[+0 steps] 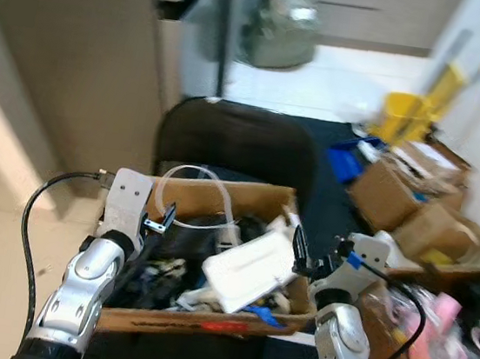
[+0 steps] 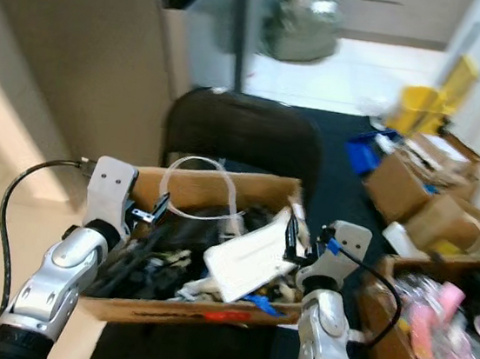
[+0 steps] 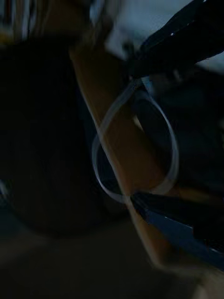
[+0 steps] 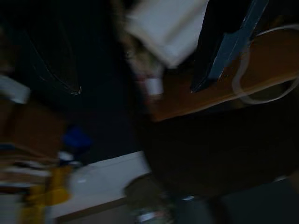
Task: Picking trash to rubbish bin
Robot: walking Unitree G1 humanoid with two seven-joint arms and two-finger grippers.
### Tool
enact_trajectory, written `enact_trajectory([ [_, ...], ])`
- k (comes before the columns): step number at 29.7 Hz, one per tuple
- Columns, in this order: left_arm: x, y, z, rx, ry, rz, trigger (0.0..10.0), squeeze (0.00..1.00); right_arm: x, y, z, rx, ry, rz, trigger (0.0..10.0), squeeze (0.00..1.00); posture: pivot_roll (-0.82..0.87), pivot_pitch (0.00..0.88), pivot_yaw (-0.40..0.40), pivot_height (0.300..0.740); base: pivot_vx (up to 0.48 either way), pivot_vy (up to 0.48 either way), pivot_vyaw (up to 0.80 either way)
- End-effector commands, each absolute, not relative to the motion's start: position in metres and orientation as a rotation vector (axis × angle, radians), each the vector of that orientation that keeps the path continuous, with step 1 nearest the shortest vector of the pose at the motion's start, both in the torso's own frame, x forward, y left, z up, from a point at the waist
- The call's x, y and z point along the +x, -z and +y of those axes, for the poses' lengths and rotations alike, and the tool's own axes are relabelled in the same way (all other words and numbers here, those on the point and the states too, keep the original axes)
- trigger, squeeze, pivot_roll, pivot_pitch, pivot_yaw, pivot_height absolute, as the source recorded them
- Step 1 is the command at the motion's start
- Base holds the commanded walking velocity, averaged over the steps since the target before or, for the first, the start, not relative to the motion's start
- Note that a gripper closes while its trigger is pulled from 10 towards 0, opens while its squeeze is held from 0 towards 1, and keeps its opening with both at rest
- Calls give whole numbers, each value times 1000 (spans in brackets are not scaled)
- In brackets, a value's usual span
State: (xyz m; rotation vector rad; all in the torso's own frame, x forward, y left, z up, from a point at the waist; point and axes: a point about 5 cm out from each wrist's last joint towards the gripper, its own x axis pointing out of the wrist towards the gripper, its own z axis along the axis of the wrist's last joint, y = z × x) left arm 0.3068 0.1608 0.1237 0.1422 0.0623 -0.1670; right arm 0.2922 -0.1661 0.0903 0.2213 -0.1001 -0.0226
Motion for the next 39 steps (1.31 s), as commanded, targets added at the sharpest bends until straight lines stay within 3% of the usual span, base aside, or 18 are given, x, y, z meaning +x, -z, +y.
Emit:
enact_trajectory([
  [1, 305, -119, 162, 185, 171, 80, 10000, 0, 289, -88, -166, 225, 22, -84, 10000, 0, 22, 125, 46, 740, 0, 0, -800],
  [22, 308, -120, 168, 190, 144, 76, 10000, 0, 285, -91, -169, 220, 32, -65, 10000, 0, 17, 118, 50, 740, 0, 0, -800],
  [31, 304, -114, 166, 200, 152, 88, 10000, 0, 277, -84, -156, 225, -33, -28, 10000, 0, 6, 39, 32, 740, 0, 0, -800],
  [39, 309, -119, 168, 192, 141, 74, 10000, 0, 275, -82, -155, 235, -13, -10, 10000, 0, 16, 66, 23, 740, 0, 0, -800],
])
